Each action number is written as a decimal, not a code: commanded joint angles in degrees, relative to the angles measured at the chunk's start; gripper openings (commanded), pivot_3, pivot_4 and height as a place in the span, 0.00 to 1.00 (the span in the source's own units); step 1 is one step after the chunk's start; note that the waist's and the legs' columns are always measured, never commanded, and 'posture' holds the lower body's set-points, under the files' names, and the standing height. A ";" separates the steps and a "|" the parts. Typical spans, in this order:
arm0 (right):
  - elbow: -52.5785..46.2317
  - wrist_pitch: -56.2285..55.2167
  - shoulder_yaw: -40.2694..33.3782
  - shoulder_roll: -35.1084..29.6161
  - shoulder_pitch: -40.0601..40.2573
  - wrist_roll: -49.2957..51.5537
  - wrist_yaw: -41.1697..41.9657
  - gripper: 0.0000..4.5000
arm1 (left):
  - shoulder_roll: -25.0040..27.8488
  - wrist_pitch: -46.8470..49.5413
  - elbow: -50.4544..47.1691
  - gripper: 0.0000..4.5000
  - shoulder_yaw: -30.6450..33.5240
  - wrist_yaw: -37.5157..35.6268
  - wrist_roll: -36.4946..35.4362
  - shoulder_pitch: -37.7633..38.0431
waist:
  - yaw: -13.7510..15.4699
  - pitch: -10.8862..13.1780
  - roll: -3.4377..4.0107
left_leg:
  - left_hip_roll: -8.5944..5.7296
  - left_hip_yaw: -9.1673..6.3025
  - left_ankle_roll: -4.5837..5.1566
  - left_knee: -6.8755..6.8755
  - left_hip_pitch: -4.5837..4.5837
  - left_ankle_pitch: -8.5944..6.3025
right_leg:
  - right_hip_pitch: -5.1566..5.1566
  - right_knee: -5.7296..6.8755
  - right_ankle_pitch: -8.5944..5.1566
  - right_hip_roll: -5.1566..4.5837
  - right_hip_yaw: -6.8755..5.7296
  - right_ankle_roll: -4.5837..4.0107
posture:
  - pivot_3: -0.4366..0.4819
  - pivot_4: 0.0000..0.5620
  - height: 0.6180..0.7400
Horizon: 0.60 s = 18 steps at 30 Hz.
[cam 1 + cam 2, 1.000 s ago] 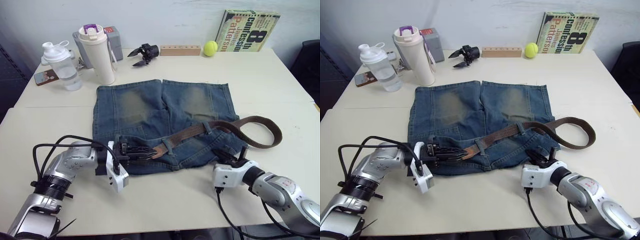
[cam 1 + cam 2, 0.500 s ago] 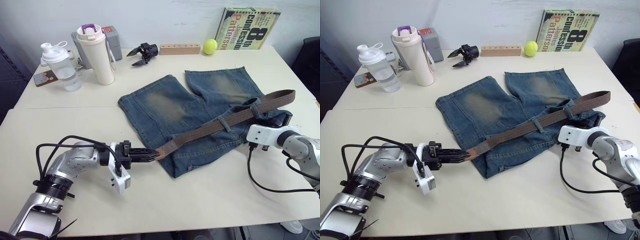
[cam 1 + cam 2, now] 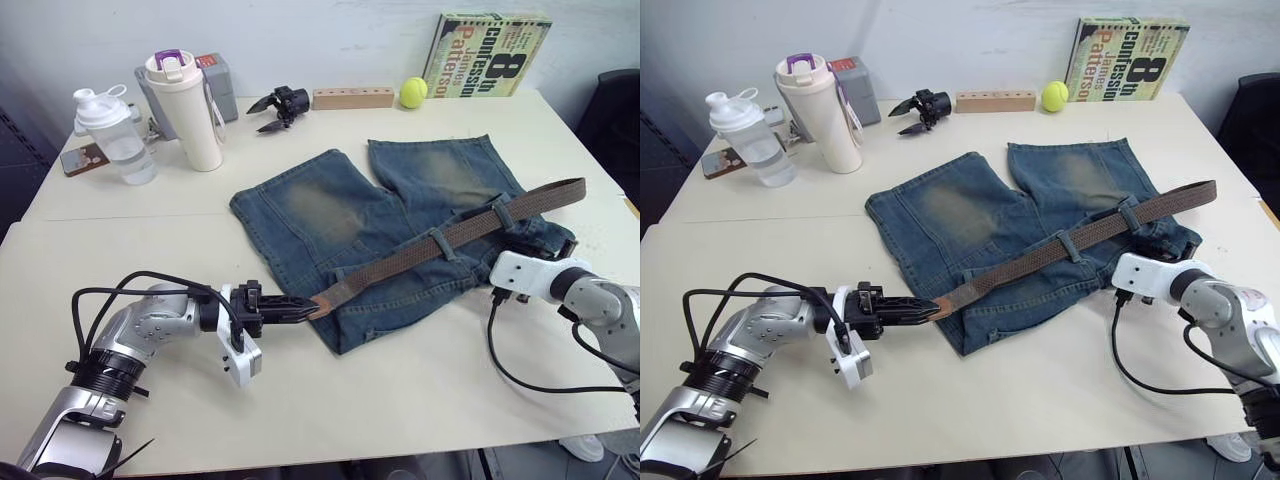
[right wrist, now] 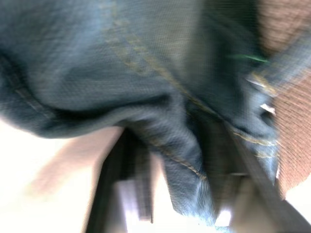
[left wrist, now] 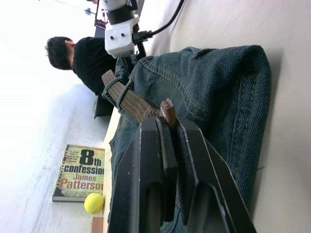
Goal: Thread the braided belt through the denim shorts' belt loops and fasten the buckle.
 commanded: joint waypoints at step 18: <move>-31.52 90.03 -29.70 28.39 -6.43 93.64 -1.69 0.98 | -0.33 -1.55 -0.14 0.00 3.68 5.73 3.07 -1.10 | -0.80 -0.05 -0.03 | 0.15 -0.60 -0.08 0.04 0.17 -0.03 | 0.62 -0.22 -0.06 0.03 -0.19 -0.21 | 0.48 0.27 0.32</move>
